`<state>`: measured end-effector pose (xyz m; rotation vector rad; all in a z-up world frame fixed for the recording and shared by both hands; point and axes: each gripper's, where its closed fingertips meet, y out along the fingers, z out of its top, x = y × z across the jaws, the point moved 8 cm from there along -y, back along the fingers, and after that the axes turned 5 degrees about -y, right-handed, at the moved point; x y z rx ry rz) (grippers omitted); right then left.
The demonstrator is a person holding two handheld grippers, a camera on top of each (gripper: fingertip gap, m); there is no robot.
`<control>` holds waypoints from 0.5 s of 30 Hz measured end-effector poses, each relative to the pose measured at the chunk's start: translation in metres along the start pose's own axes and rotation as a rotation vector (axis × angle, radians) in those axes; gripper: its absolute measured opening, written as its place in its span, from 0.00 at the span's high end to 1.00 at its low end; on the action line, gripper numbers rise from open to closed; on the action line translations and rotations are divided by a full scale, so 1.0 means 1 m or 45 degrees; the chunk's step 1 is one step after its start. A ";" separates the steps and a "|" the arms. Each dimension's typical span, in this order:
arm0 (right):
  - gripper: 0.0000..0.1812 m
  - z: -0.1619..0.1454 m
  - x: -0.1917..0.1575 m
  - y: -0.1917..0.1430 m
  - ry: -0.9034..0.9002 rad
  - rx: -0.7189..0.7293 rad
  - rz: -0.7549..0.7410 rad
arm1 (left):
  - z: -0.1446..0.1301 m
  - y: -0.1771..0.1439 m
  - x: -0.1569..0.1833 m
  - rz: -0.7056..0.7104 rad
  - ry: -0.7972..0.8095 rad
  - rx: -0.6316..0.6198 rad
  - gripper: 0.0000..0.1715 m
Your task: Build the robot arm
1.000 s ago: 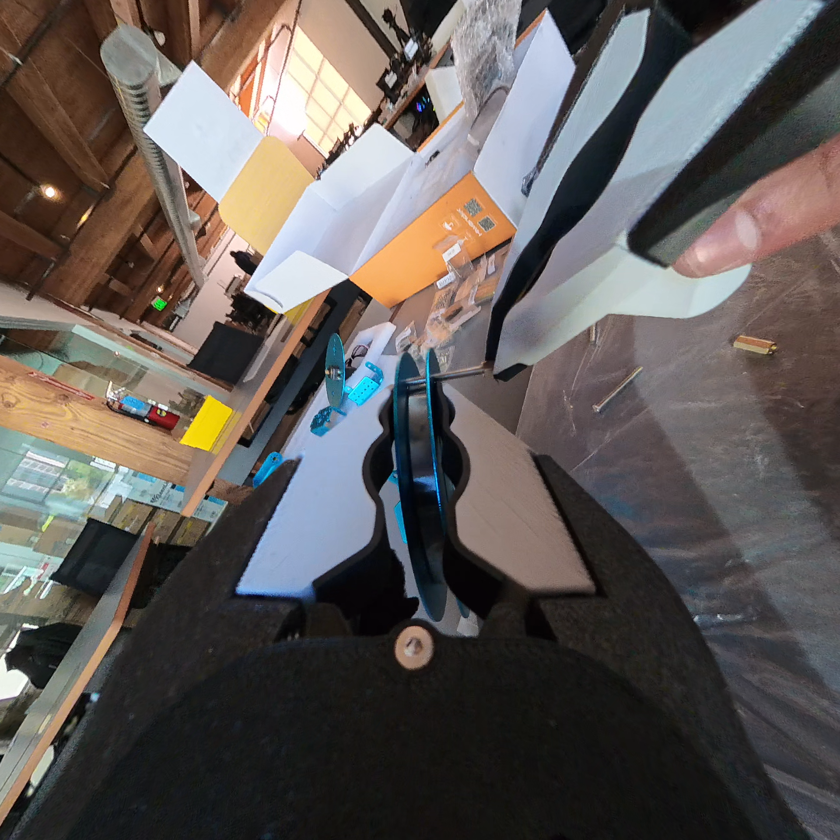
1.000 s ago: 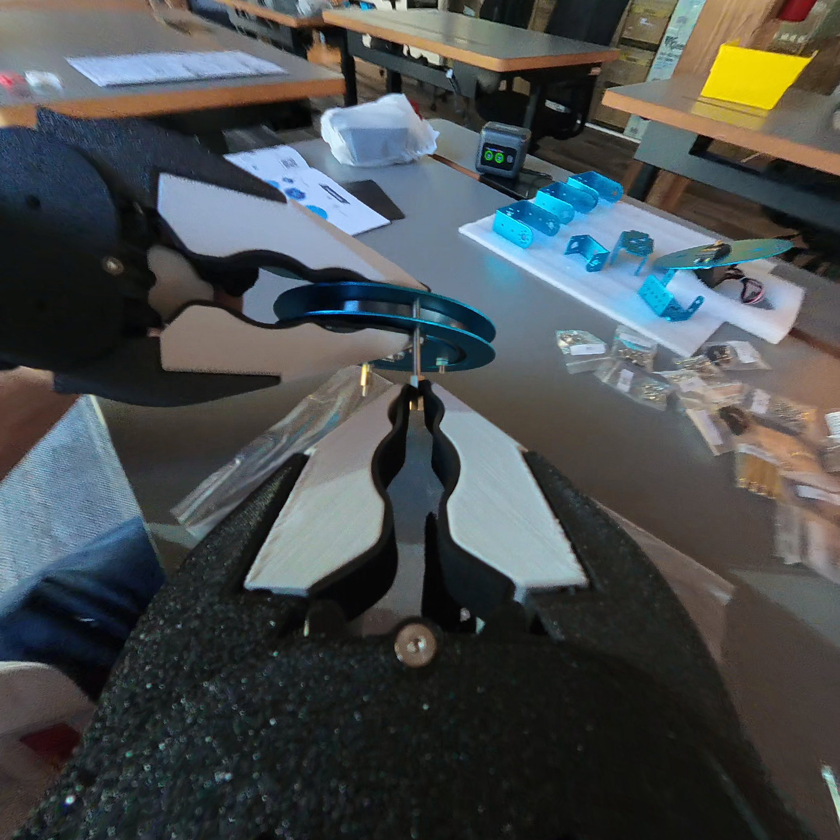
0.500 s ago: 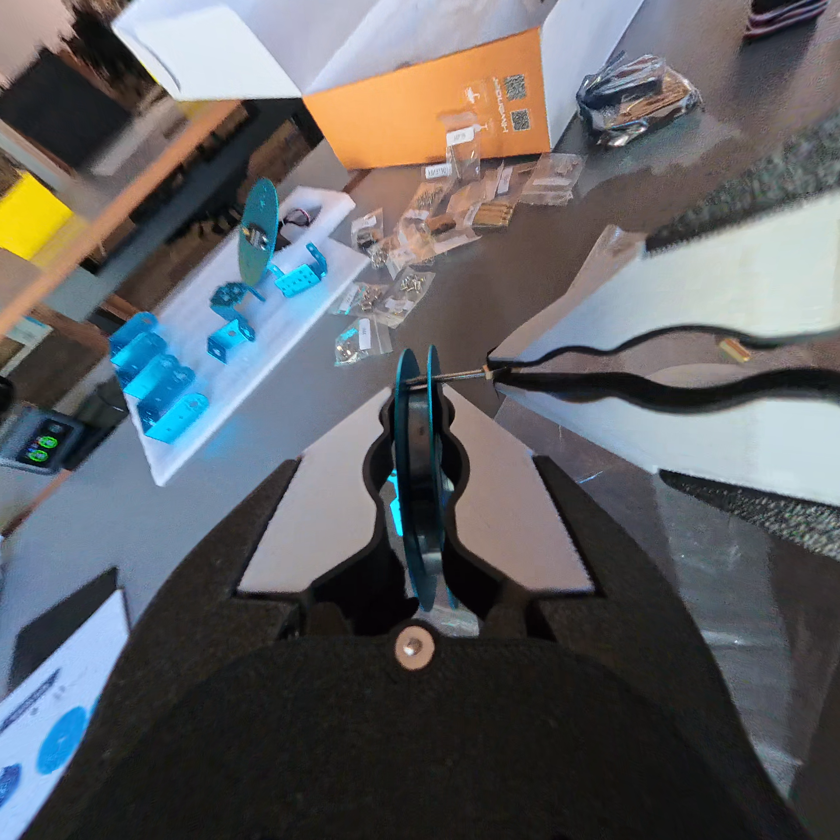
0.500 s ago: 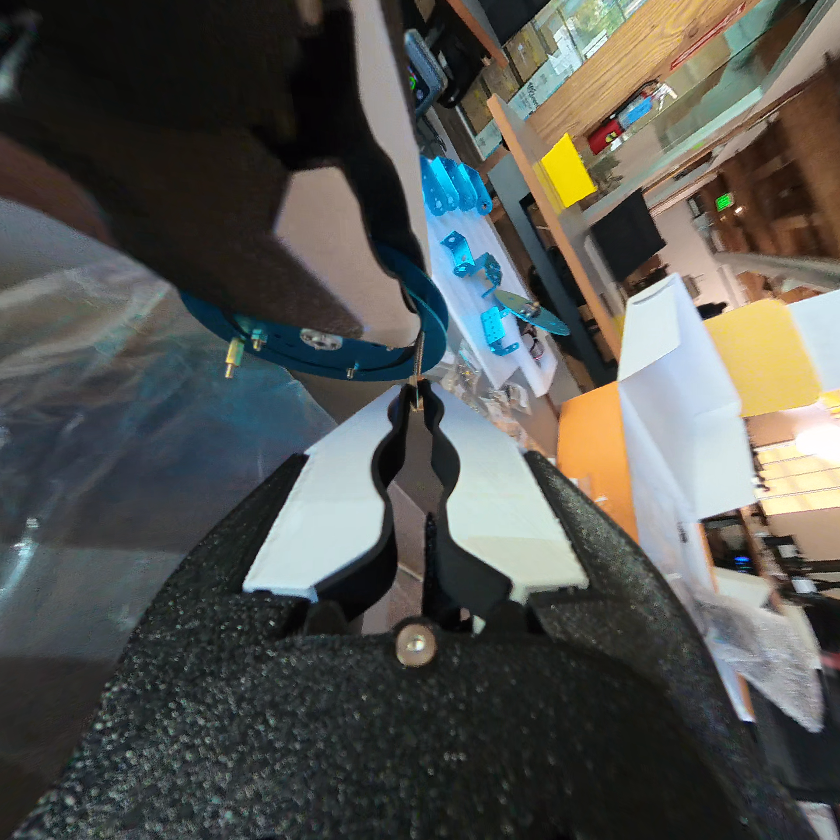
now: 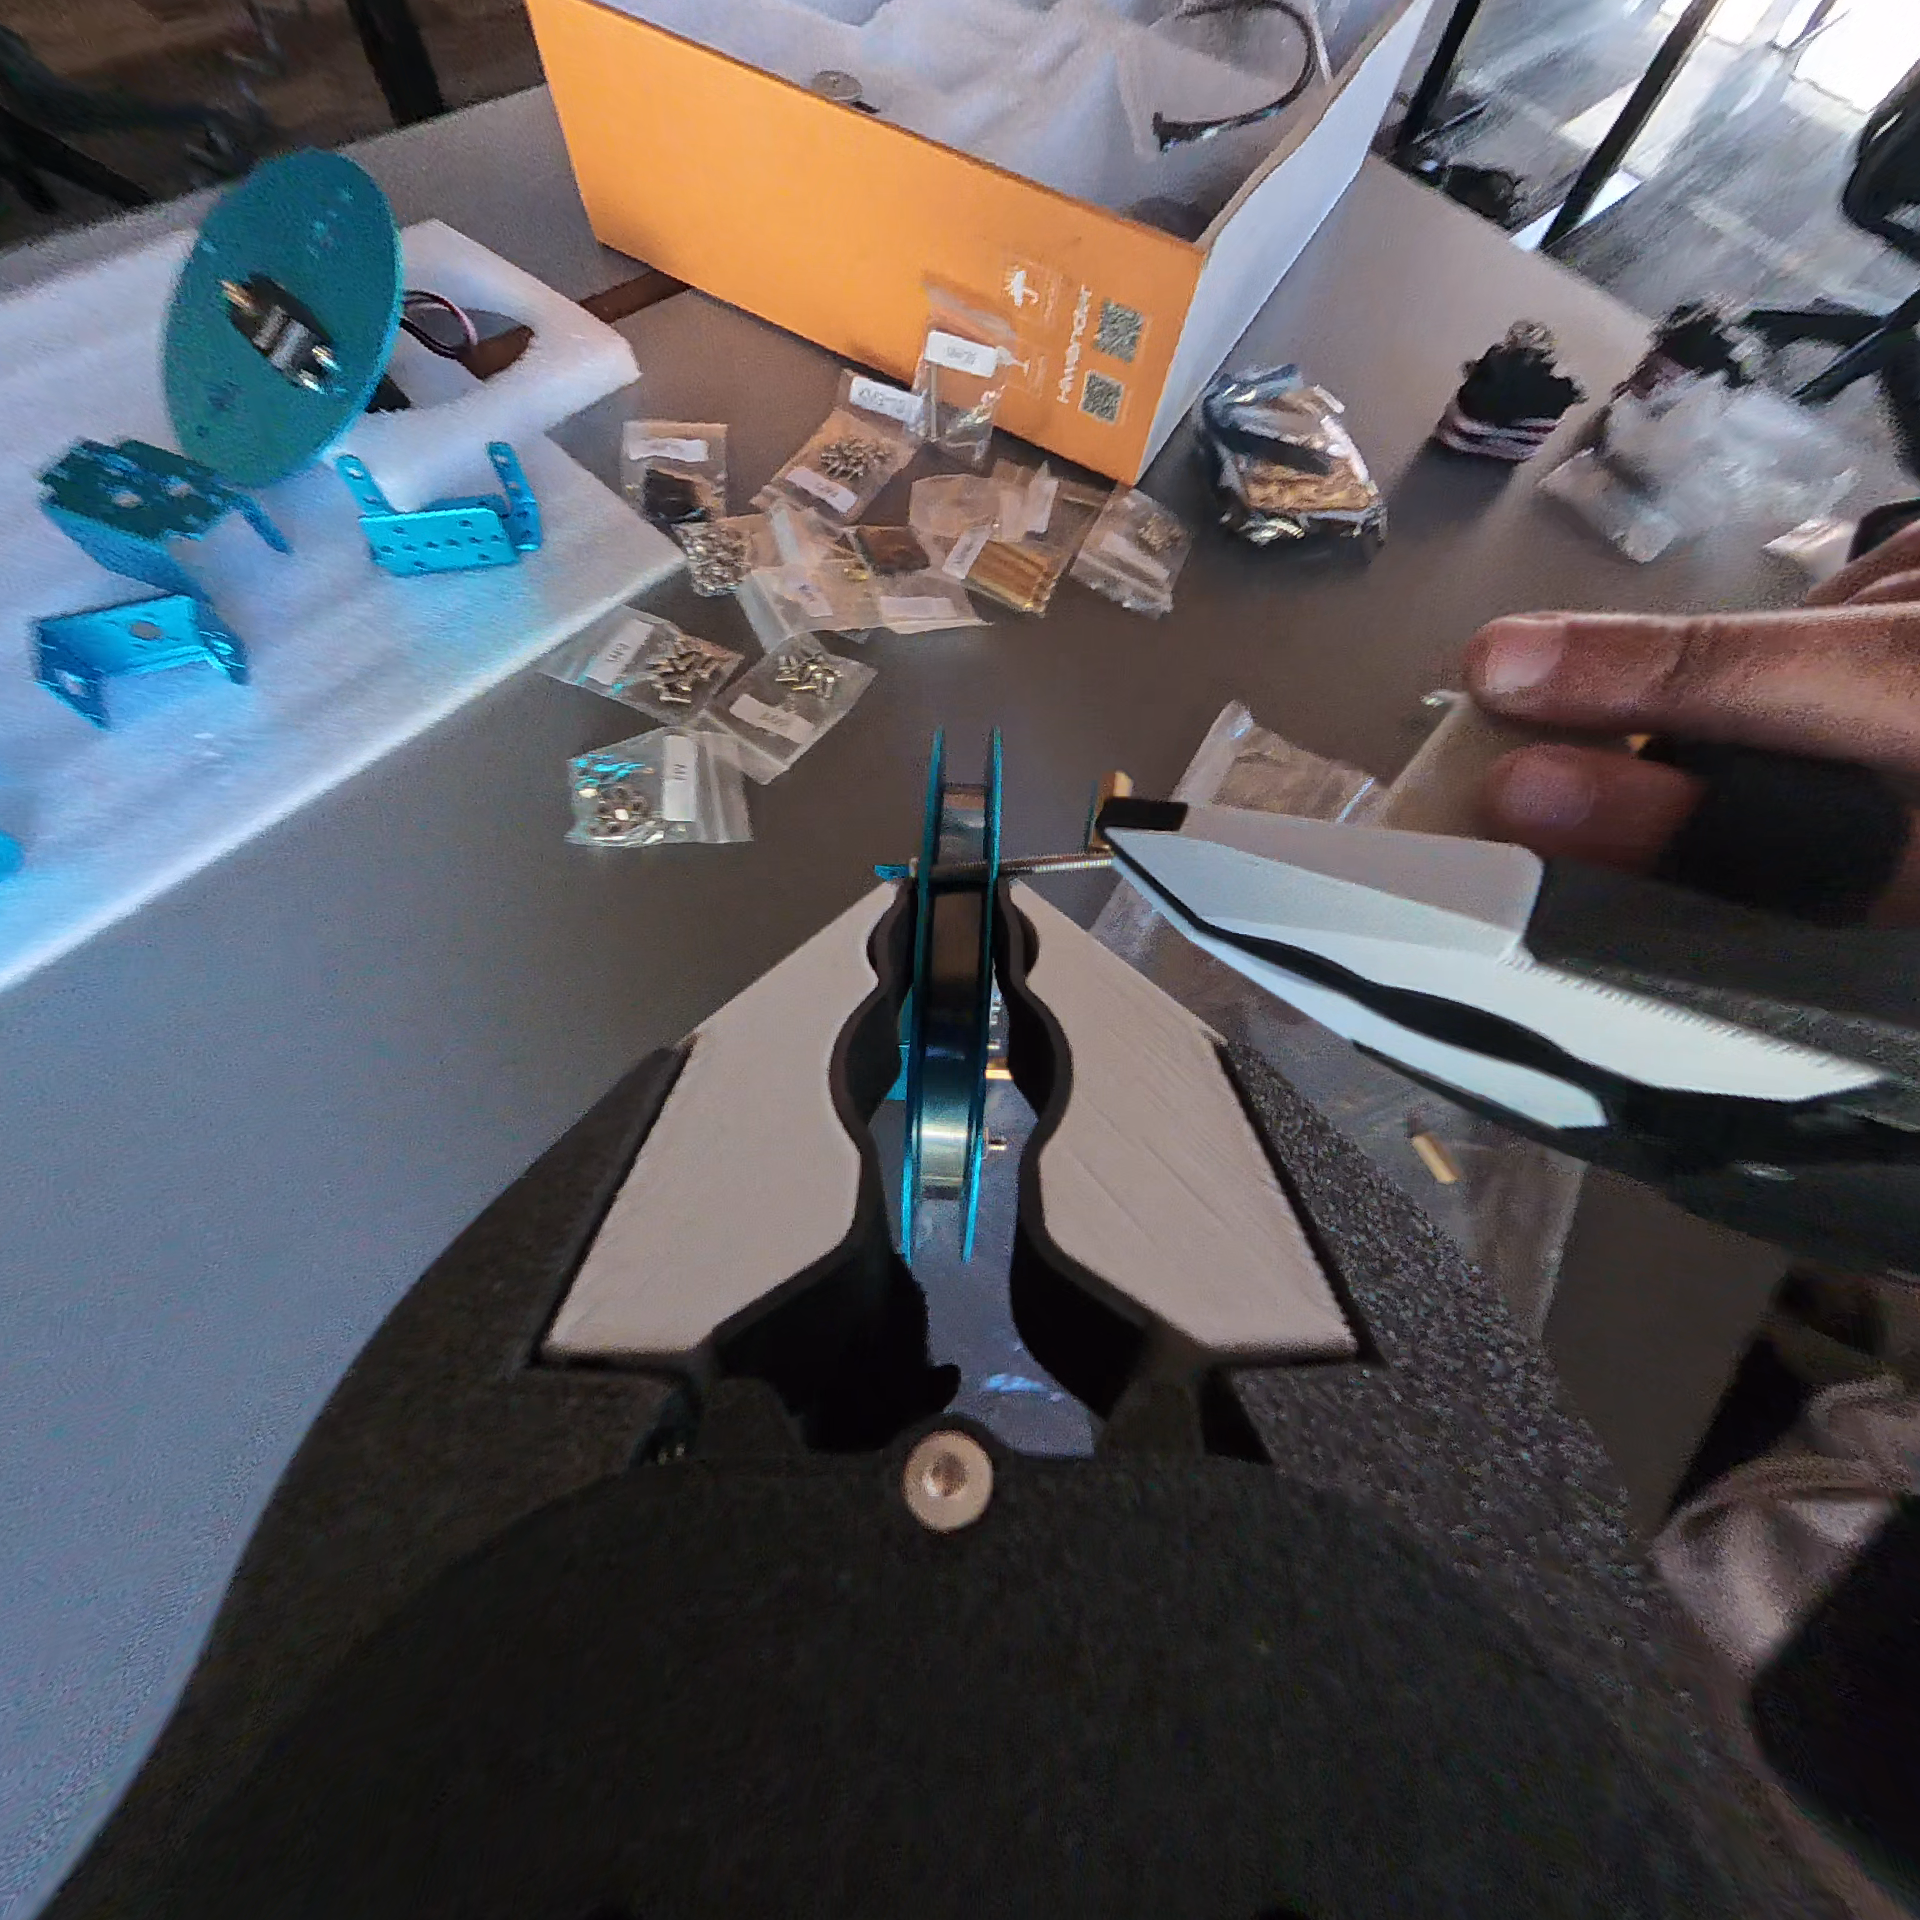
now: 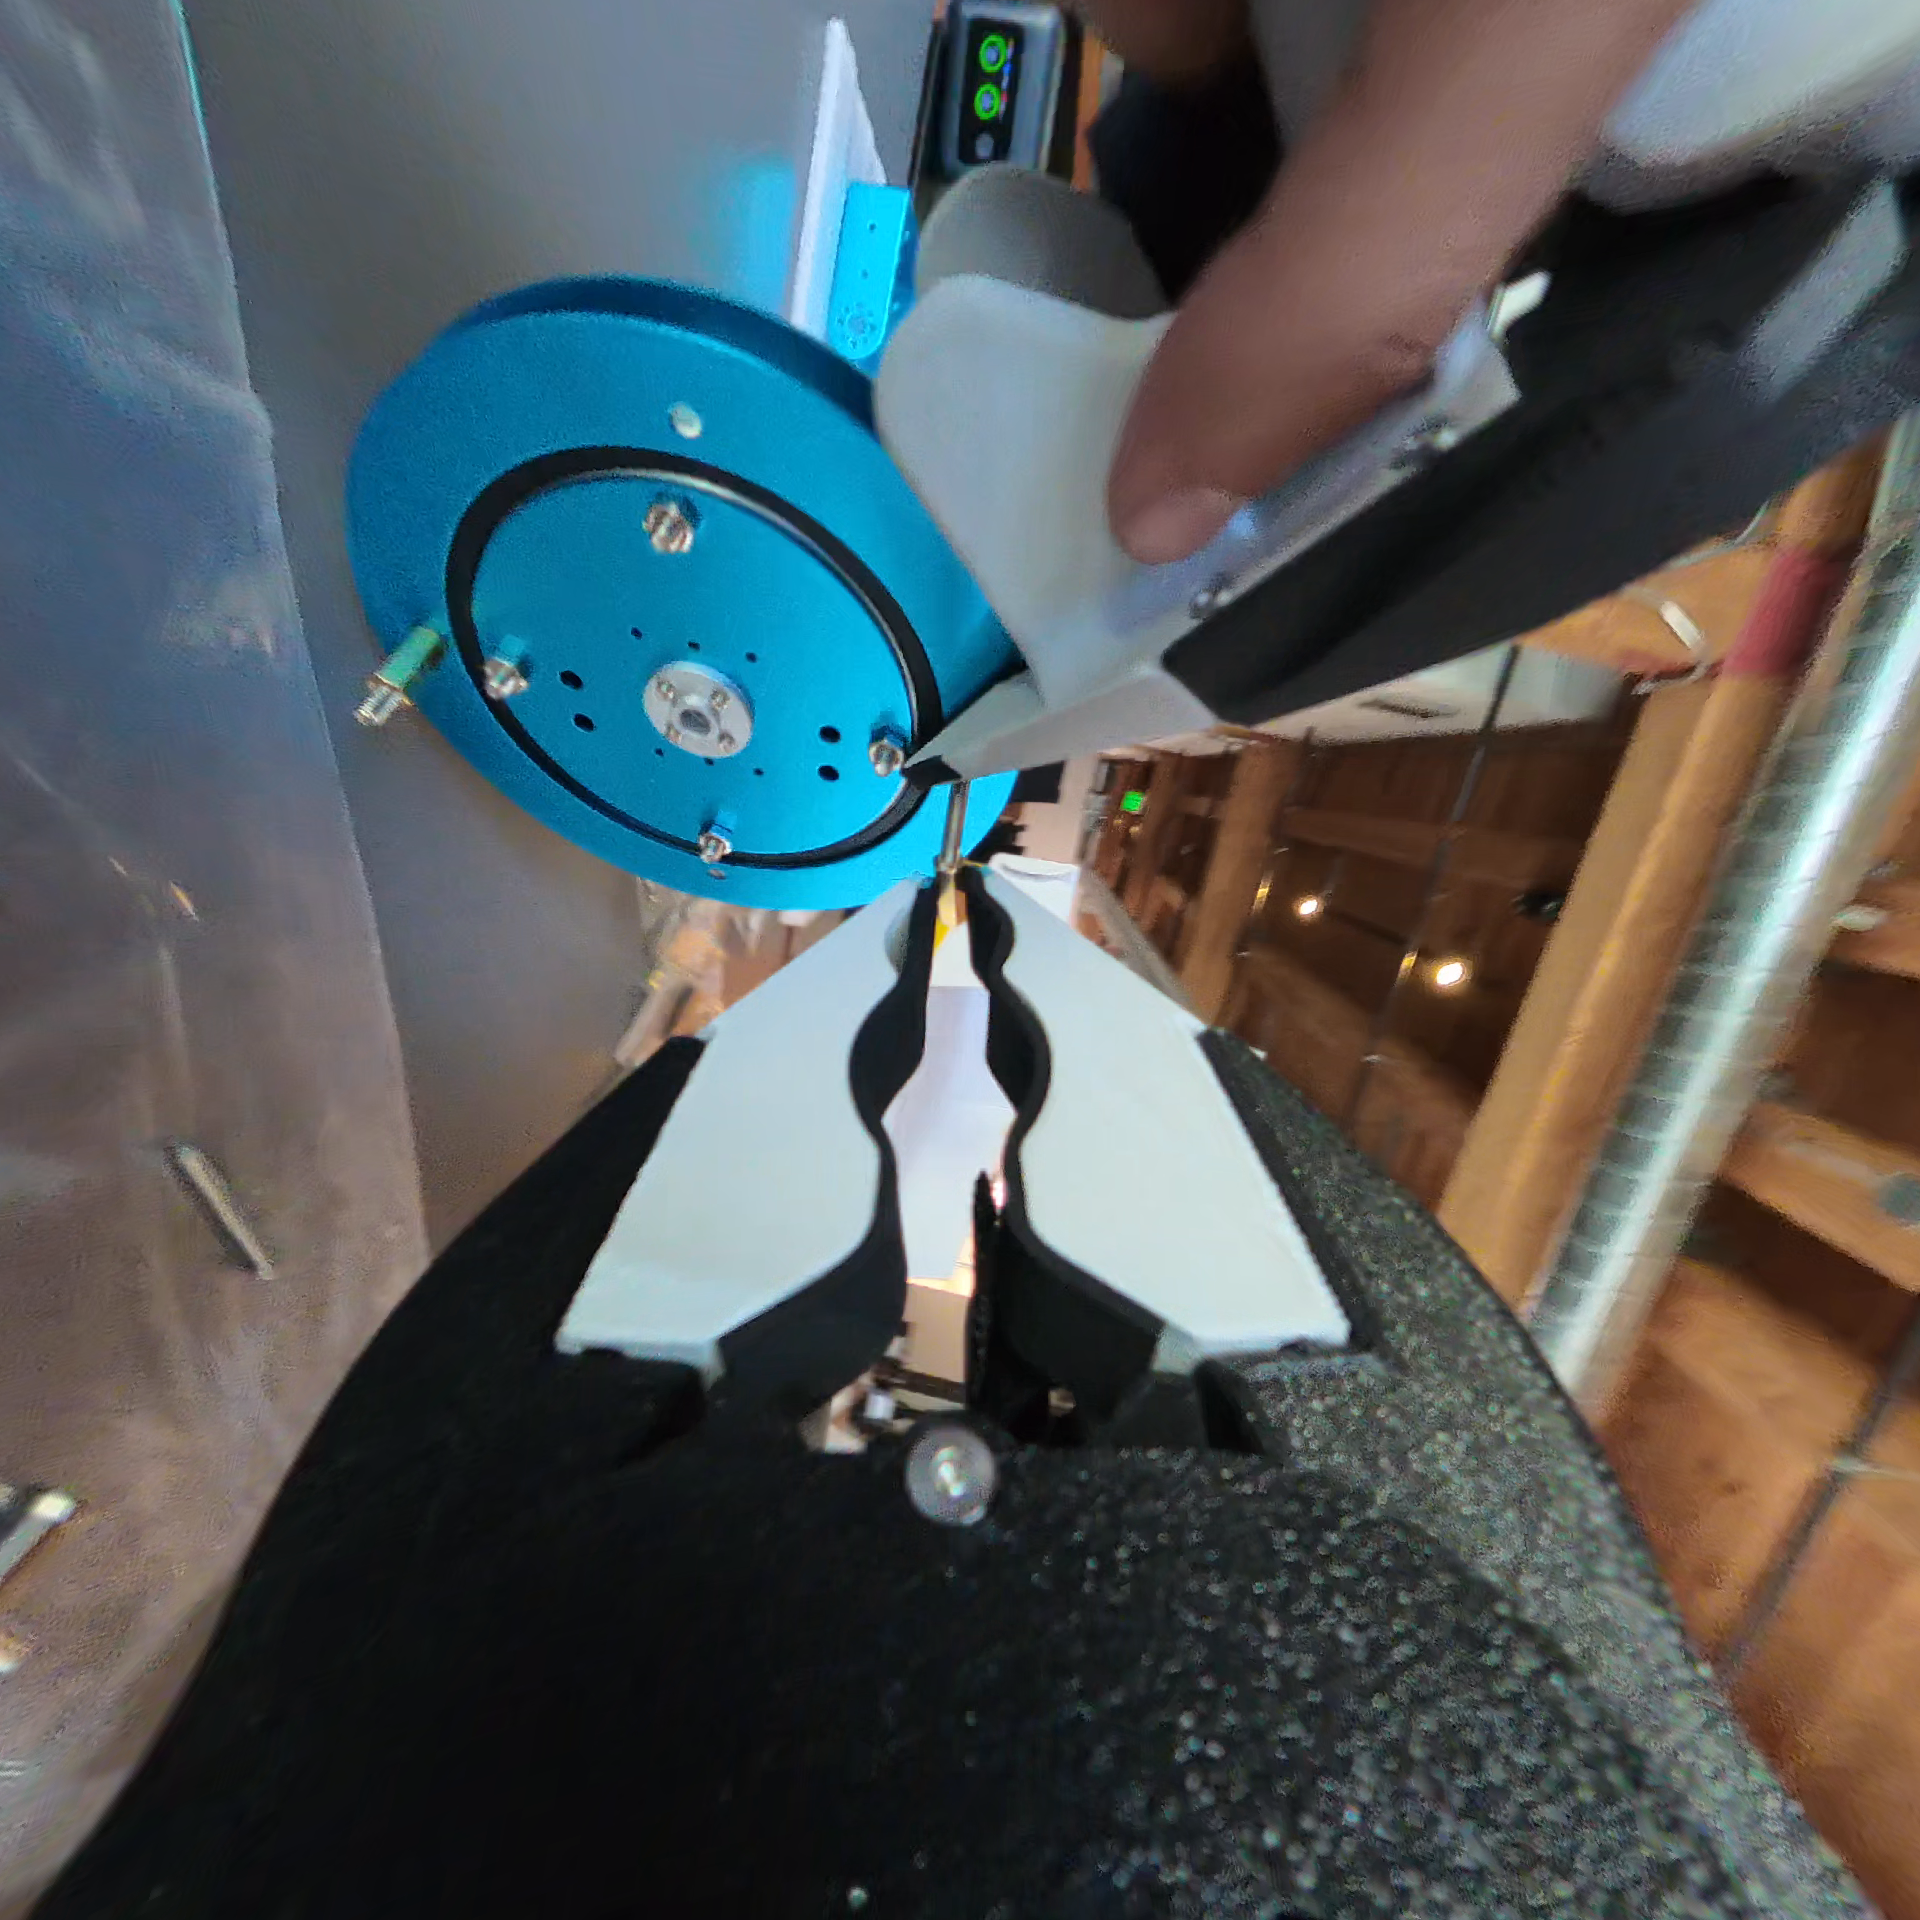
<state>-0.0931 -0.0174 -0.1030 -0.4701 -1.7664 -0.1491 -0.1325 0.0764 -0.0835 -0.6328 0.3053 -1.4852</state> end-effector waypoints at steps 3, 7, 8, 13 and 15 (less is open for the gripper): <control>0.98 -0.003 -0.003 0.001 -0.186 -0.012 -0.017 | -0.001 0.006 0.009 -0.086 -0.060 0.003 0.93; 0.98 -0.013 -0.003 -0.008 -0.101 0.040 0.061 | -0.004 0.009 0.018 -0.103 -0.056 0.041 0.93; 0.98 -0.017 -0.002 -0.012 -0.062 0.035 0.066 | -0.006 0.008 0.018 -0.095 -0.066 0.057 0.93; 1.00 -0.030 0.009 -0.041 0.639 0.238 0.280 | -0.011 -0.015 0.012 -0.059 -0.055 0.176 0.93; 1.00 -0.032 0.011 -0.050 1.073 0.386 0.443 | -0.013 -0.025 0.009 -0.058 -0.061 0.209 0.93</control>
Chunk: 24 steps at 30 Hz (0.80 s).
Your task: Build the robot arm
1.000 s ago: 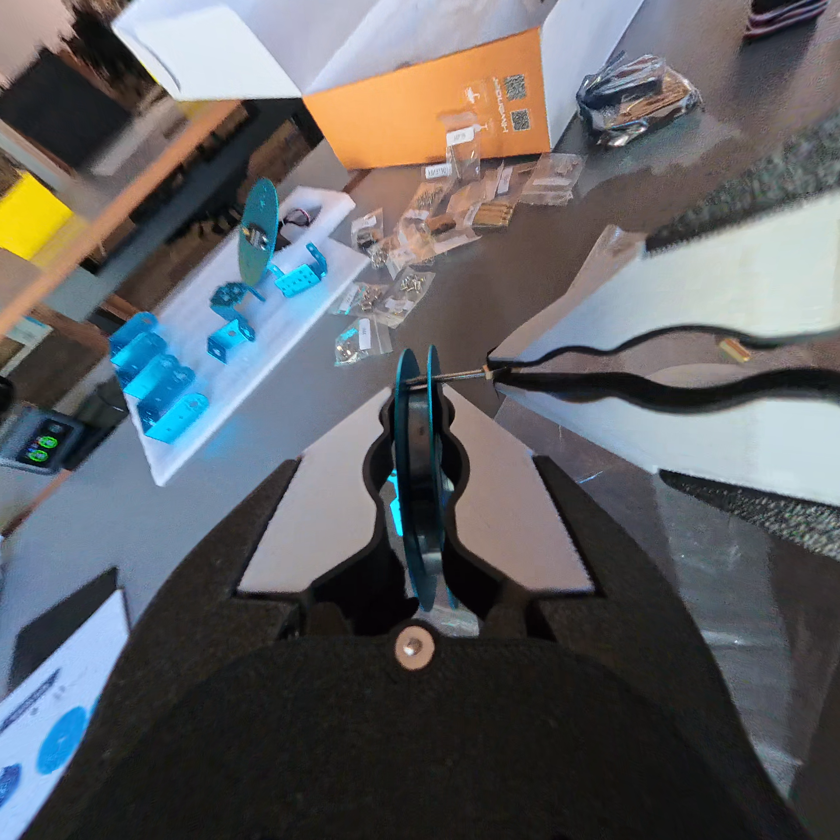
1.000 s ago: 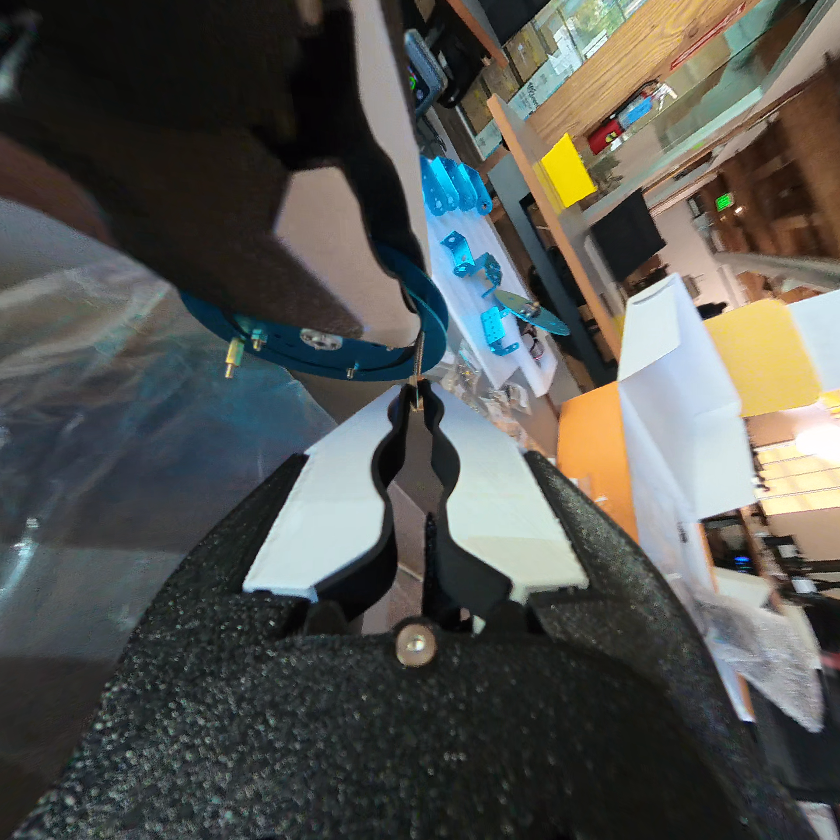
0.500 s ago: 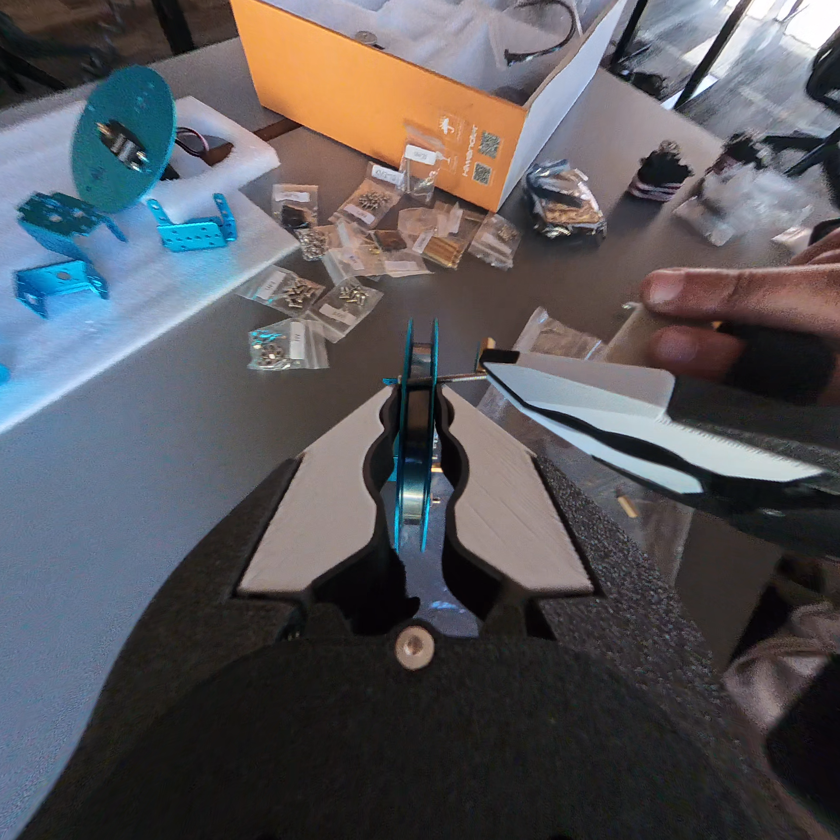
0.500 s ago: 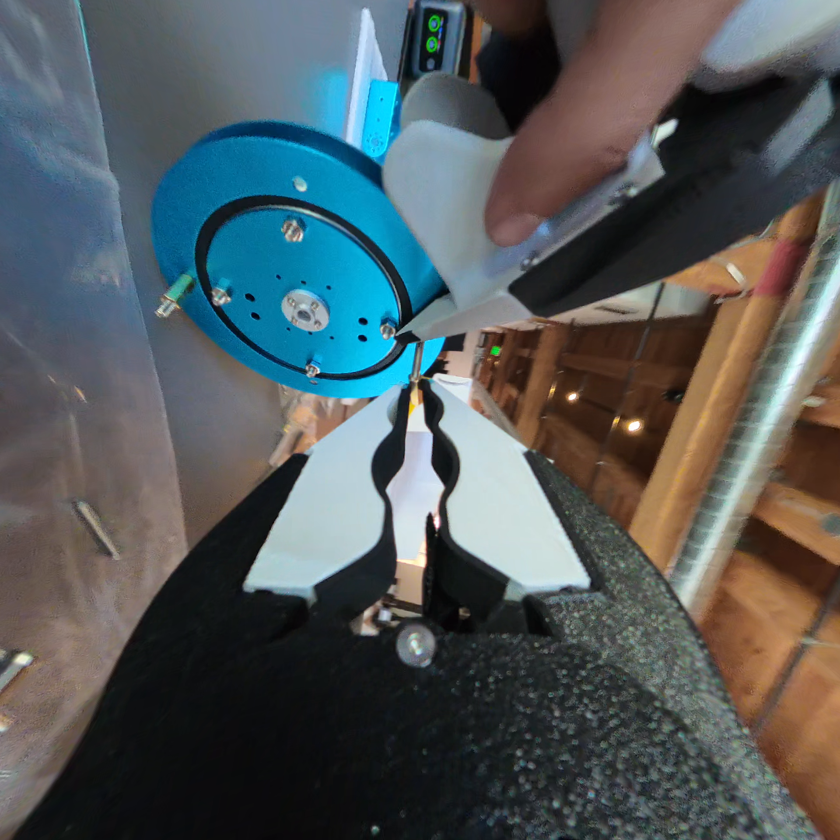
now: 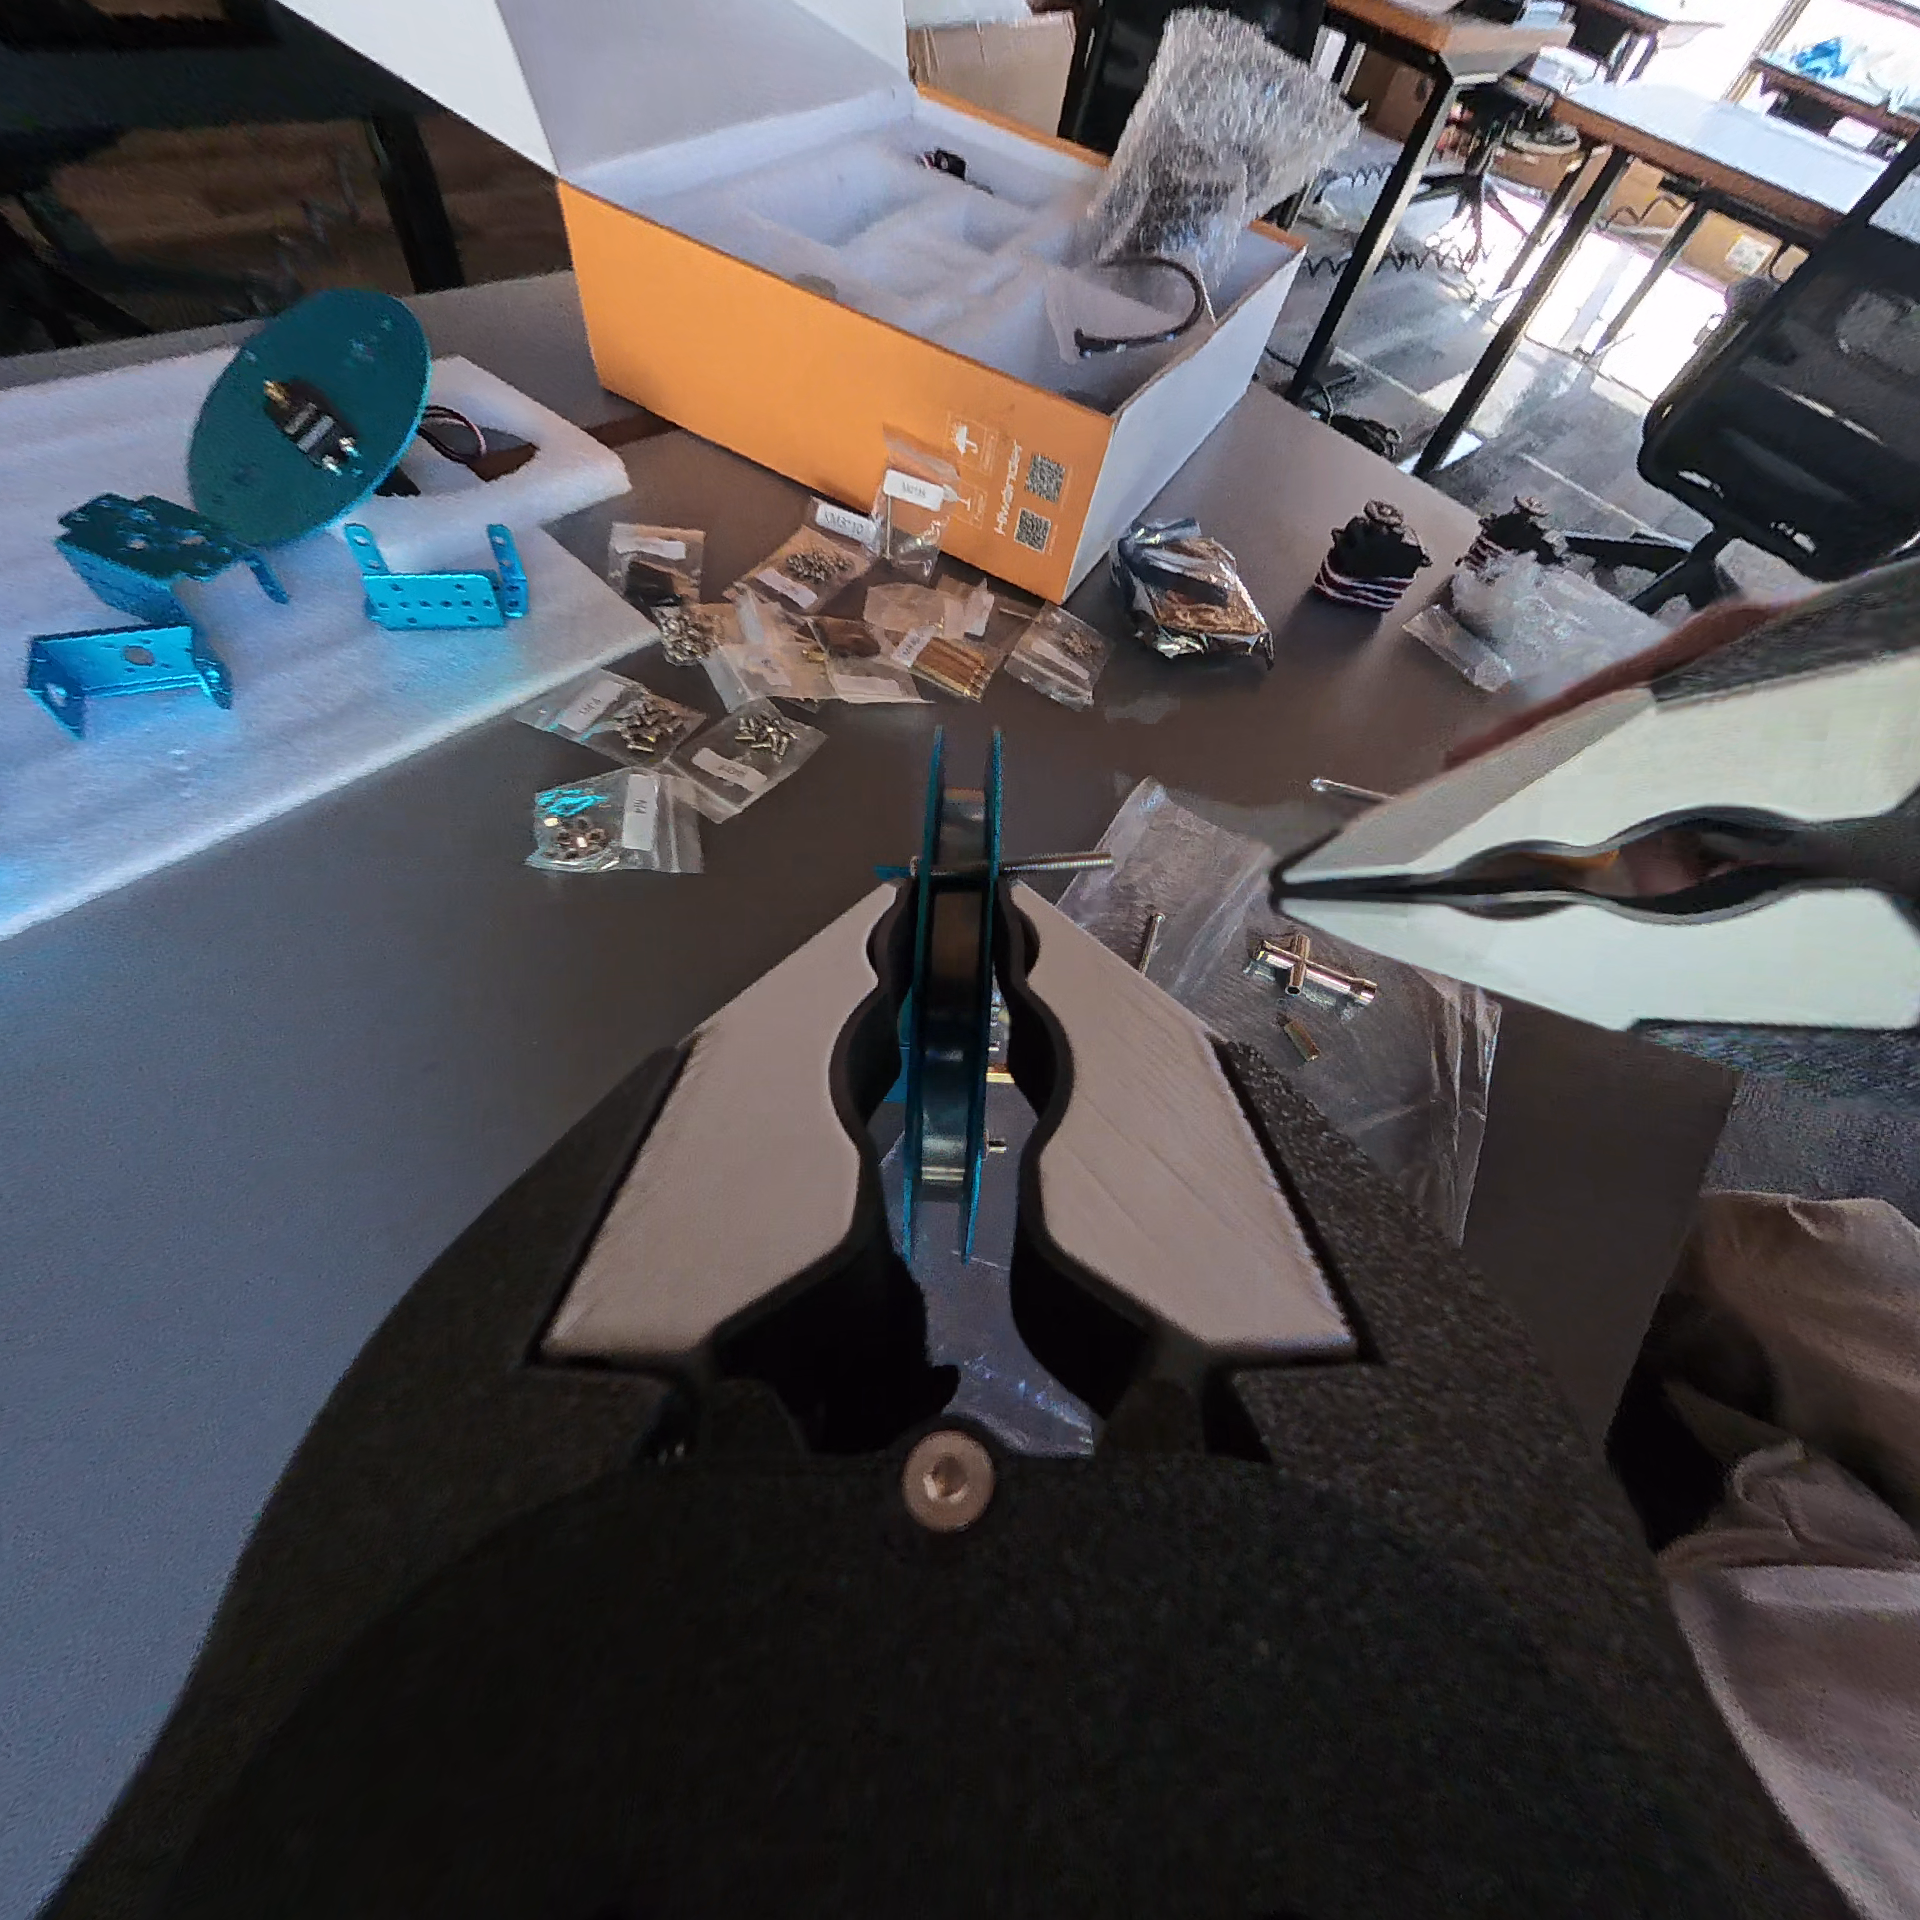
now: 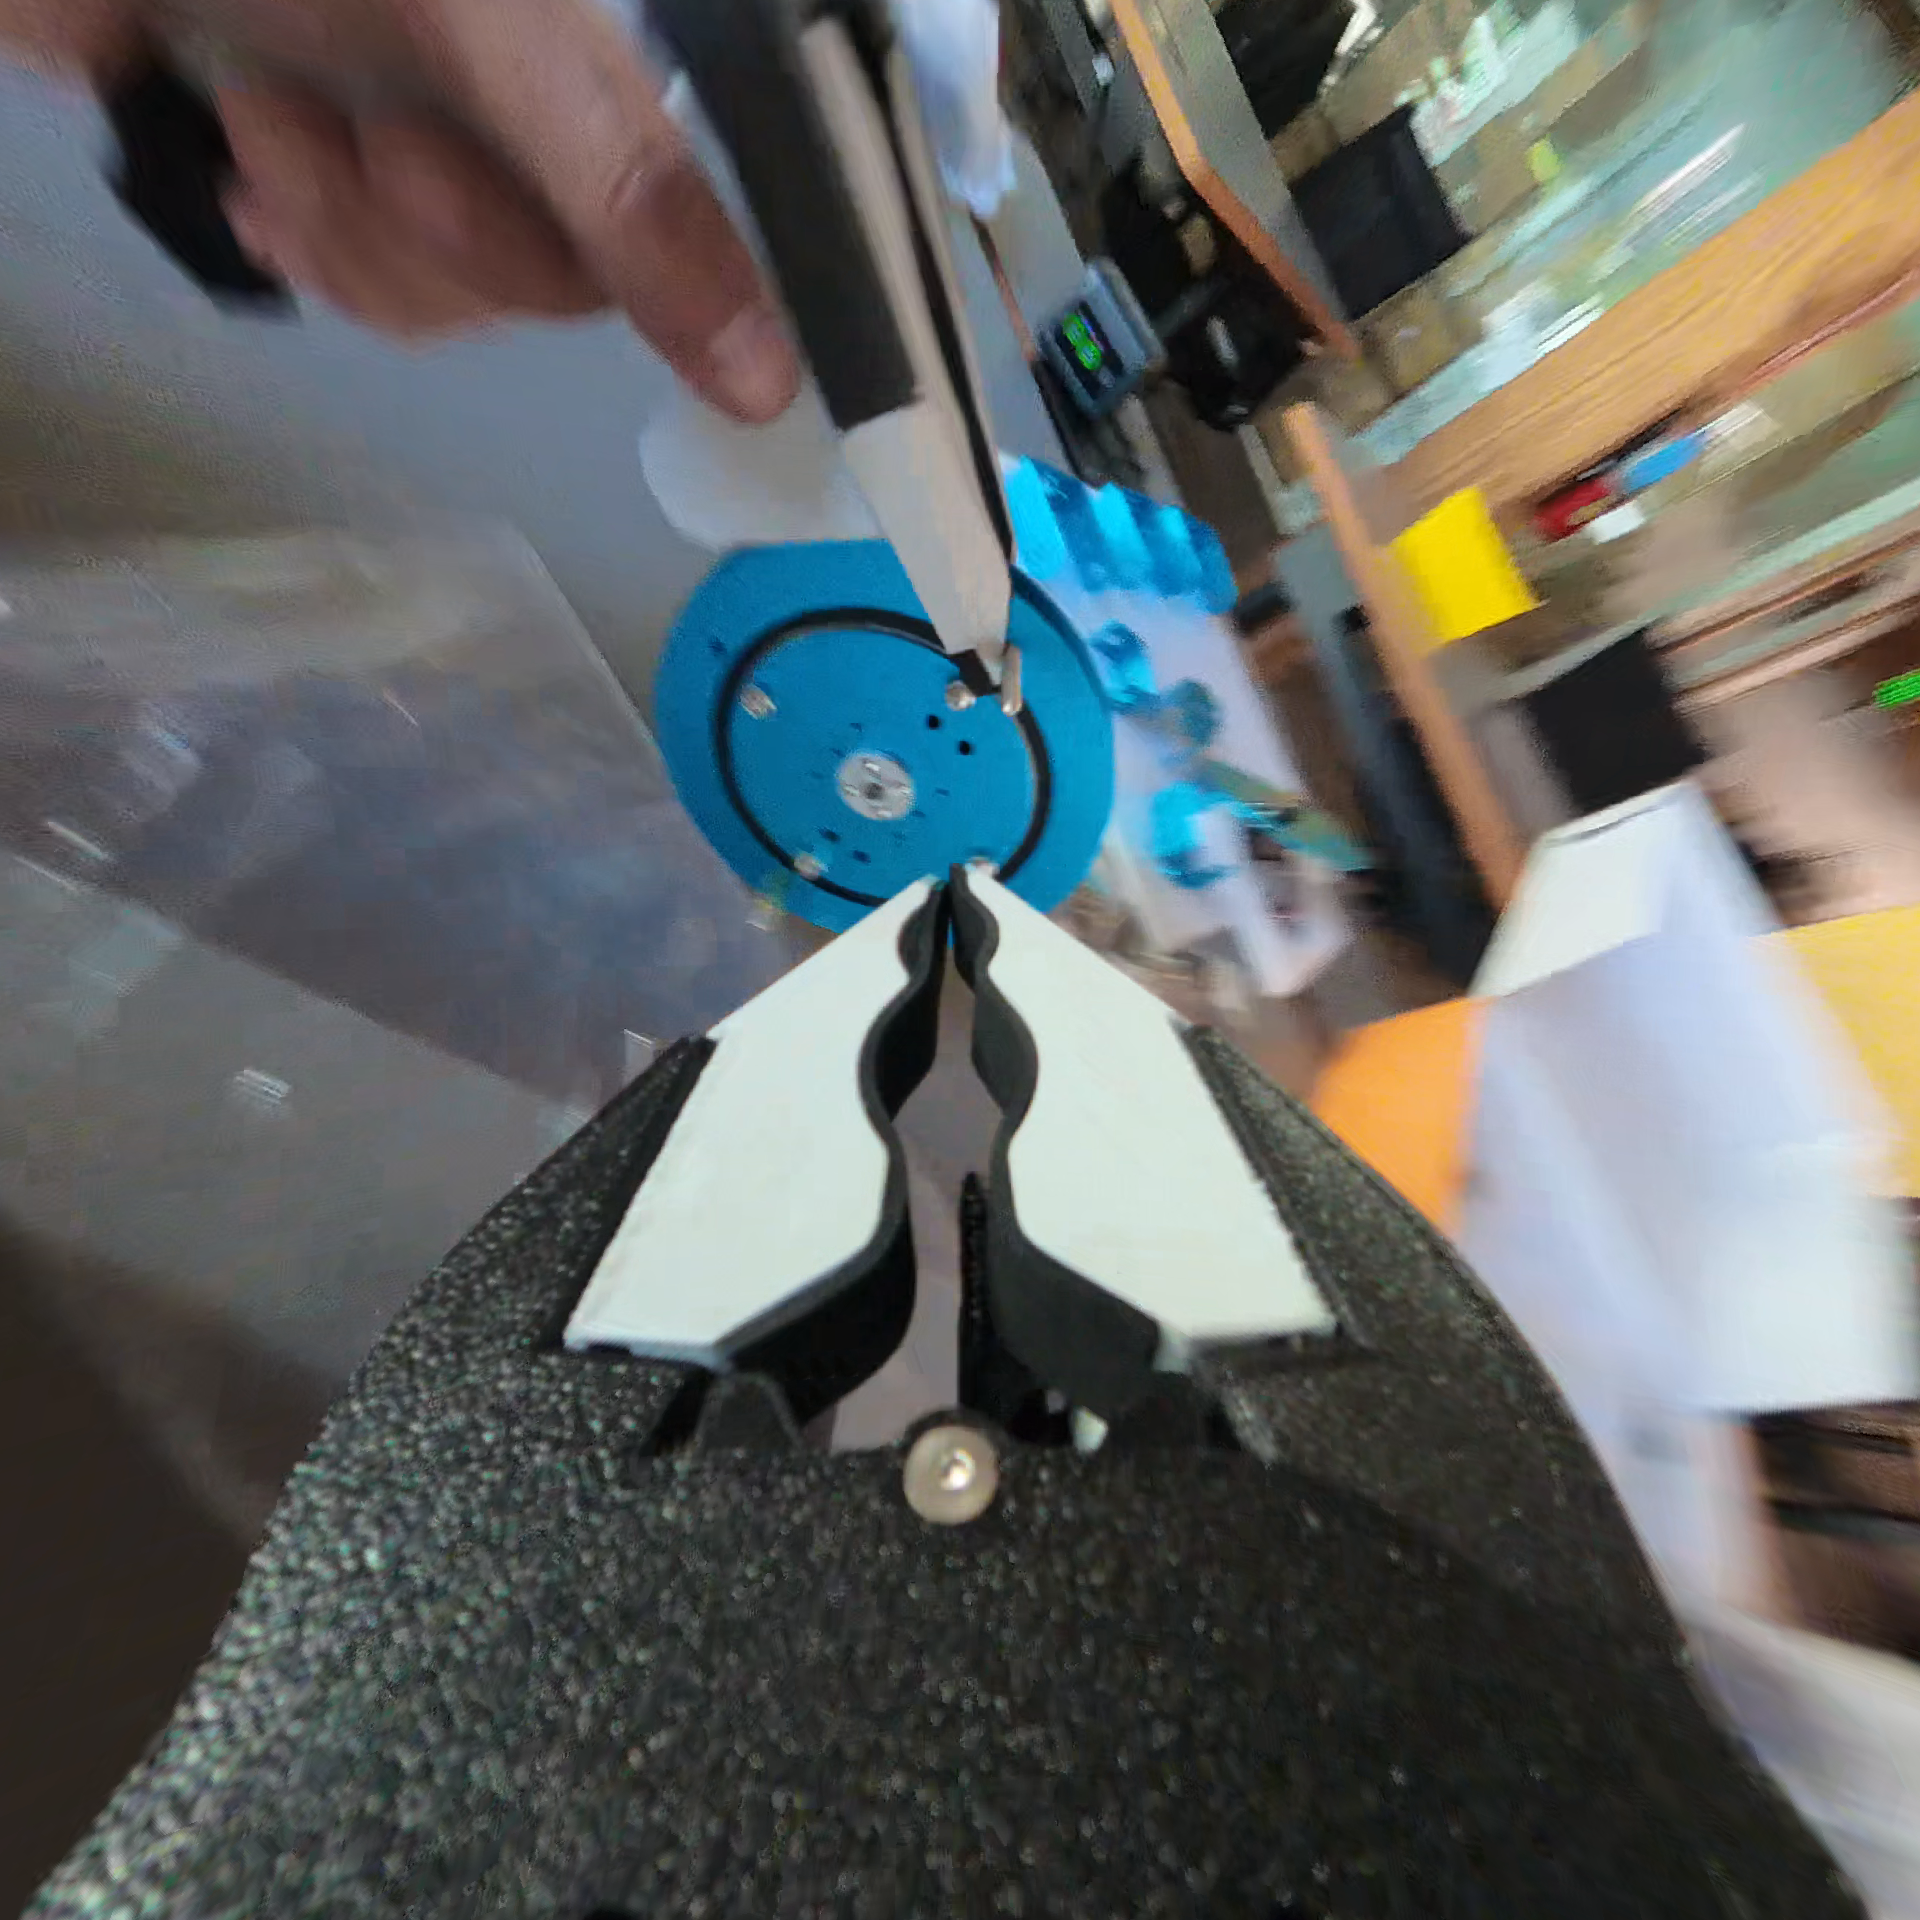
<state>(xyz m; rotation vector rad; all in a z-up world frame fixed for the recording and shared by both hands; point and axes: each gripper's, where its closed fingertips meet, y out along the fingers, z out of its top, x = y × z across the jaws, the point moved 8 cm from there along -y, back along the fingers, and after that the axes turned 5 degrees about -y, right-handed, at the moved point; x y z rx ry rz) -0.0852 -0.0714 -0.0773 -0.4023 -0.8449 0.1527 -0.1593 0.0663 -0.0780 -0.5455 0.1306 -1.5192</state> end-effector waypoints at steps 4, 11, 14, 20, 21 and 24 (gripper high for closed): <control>1.00 -0.026 -0.004 0.003 0.498 0.041 0.207 | -0.006 -0.024 -0.007 0.037 0.021 0.048 0.93; 0.91 -0.065 -0.001 0.040 0.827 0.035 0.632 | -0.022 -0.072 -0.020 0.171 0.052 0.175 0.92; 0.87 -0.075 -0.001 0.074 0.491 0.026 0.912 | -0.026 -0.080 -0.014 0.143 0.012 0.206 0.93; 0.91 -0.078 0.005 0.115 0.022 0.192 1.366 | -0.039 -0.083 0.002 0.146 -0.003 0.182 0.93; 0.91 -0.080 0.002 0.119 -0.034 0.197 1.434 | -0.041 -0.083 0.004 0.145 -0.014 0.185 0.93; 0.90 -0.077 0.003 0.130 -0.101 0.277 1.454 | -0.048 -0.085 0.007 0.134 -0.059 0.206 0.93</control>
